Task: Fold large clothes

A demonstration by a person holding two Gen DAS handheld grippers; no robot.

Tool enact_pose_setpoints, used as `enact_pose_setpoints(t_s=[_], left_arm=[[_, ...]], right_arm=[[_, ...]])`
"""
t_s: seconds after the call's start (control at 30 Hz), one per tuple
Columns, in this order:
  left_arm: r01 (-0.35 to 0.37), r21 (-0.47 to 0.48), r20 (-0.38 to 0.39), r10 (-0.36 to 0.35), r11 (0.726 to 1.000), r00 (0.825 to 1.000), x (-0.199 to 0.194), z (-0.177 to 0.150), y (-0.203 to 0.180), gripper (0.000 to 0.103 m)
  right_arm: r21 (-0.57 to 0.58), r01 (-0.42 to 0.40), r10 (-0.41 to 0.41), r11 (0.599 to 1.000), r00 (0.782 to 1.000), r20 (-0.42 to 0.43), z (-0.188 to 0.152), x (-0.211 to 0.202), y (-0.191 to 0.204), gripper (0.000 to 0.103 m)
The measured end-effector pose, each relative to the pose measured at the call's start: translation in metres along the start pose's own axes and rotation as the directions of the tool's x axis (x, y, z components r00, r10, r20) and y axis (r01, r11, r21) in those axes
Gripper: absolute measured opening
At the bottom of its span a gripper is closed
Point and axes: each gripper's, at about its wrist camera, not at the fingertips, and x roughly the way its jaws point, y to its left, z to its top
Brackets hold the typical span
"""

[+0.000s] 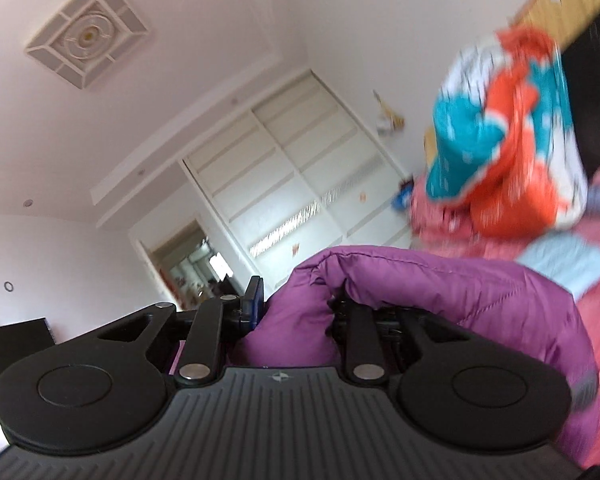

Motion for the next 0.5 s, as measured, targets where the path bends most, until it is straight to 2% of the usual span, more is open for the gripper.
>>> enact_pose_setpoints(t_s=[0.23, 0.33, 0.5], left_arm=[[0.003, -0.074, 0.146, 0.007, 0.997, 0.989, -0.033, 0.034, 0.017, 0.007], [0.004, -0.111, 0.200, 0.019, 0.994, 0.980, -0.045, 0.046, 0.027, 0.007], [0.008, -0.159, 0.267, 0.035, 0.987, 0.963, -0.059, 0.063, 0.044, 0.007]], right_arm=[[-0.100, -0.016, 0.027, 0.995, 0.994, 0.108, 0.038, -0.043, 0.019, 0.029], [-0.141, -0.044, 0.064, 0.989, 0.988, 0.141, 0.035, -0.044, 0.026, 0.029], [-0.241, -0.090, 0.146, 0.966, 0.964, 0.223, 0.055, -0.066, 0.055, 0.028]])
